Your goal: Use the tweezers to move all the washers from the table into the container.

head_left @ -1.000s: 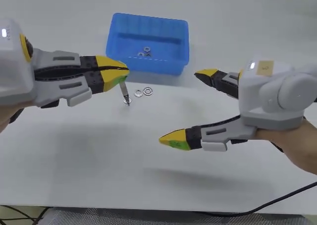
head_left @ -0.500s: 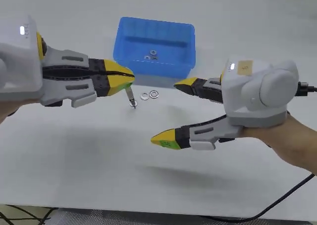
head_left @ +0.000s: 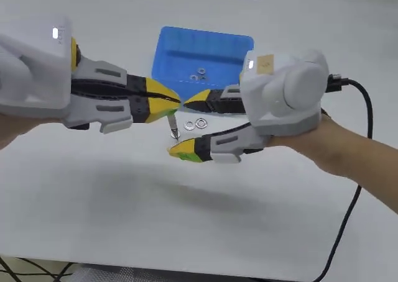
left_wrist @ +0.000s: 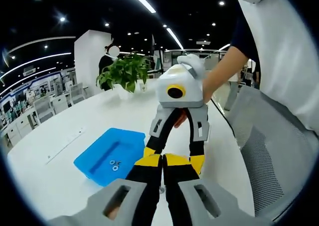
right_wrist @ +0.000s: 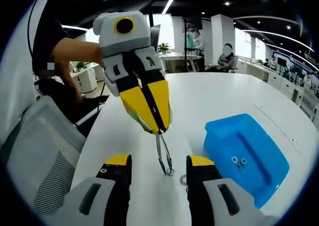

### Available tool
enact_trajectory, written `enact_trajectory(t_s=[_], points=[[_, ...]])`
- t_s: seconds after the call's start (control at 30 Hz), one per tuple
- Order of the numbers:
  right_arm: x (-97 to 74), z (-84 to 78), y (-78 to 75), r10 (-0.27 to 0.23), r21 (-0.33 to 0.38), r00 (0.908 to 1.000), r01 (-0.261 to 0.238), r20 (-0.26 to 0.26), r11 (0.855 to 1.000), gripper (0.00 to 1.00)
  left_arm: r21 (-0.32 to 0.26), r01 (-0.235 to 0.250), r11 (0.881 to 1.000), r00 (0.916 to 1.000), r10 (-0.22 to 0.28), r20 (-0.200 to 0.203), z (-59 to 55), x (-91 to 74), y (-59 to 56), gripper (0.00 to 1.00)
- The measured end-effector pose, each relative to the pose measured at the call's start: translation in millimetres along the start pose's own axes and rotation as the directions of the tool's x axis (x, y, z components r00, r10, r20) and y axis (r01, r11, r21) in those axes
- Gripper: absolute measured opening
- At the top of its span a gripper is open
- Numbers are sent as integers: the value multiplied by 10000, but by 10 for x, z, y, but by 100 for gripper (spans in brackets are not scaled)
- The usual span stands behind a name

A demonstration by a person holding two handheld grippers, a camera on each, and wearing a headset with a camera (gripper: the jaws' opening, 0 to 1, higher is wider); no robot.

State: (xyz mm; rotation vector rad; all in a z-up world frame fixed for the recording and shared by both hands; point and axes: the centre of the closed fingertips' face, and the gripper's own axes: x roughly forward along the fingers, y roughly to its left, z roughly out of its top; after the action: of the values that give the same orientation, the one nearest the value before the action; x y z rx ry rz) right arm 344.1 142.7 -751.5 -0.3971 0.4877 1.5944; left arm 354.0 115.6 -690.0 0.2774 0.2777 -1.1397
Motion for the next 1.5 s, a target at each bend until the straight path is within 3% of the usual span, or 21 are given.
enact_trajectory(t_s=[0.17,0.37,0.6,1.0,1.17,1.5], points=[[70,-52,4,422,-525,9984,-441,-370,9976,32,-75,6,10000,10000,-6,-4,-9,-5,2,4],[125,-150,9,838,-852,9938,-899,-731,9923,26,-163,-3,9999,10000,3,-3,-19,-14,3,4],[146,-108,23,1036,-1153,9923,-1109,-672,9871,20,-109,97,9999,9999,-98,-82,-24,-5,-15,4],[164,-94,-20,1067,-1543,9912,-1178,-785,9810,12,-3,63,10000,9997,-63,-242,-43,1,-13,4],[177,-93,-19,871,-2118,9916,-1057,-953,9716,10,91,-13,10000,9994,16,-335,-52,-4,0,4],[154,-110,-51,503,-1978,9971,-606,-570,9784,10,-109,-482,9988,9981,478,-390,-62,60,-1,5]])
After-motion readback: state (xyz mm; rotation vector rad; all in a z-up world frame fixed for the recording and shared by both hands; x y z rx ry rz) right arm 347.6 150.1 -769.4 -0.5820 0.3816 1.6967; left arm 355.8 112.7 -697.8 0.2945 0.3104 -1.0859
